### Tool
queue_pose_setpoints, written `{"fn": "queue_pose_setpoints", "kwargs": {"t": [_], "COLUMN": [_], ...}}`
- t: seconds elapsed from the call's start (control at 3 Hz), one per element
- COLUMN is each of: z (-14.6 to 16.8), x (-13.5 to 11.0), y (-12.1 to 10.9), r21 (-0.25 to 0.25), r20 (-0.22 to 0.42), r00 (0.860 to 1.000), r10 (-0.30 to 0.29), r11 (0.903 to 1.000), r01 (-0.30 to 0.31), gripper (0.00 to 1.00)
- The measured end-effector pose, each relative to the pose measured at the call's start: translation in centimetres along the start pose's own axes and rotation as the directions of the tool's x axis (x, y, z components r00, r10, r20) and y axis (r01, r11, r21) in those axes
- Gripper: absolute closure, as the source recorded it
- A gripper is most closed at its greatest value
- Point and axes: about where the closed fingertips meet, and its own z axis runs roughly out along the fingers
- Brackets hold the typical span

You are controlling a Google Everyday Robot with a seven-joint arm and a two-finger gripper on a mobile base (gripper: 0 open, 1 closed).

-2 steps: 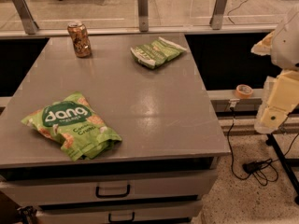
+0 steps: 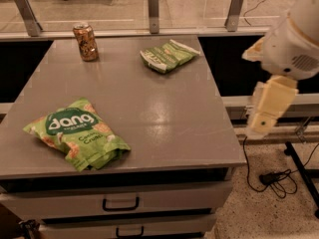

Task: Move green rice chip bag near green jalapeno chip bag

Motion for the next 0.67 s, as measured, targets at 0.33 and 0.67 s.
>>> {"fn": "queue_pose_setpoints", "kwargs": {"t": [0.33, 0.67], "z": [3.9, 6.8], "x": [-6.9, -13.8], "y": [1.3, 4.2], "r21": [-0.073, -0.145], "r20": [0.119, 0.226], "r00": [0.988, 0.959], "r10": [-0.096, -0.173], "r11": [0.9918, 0.9672], "r01": [0.105, 0.209], "gripper": [0.0, 0.0]}}
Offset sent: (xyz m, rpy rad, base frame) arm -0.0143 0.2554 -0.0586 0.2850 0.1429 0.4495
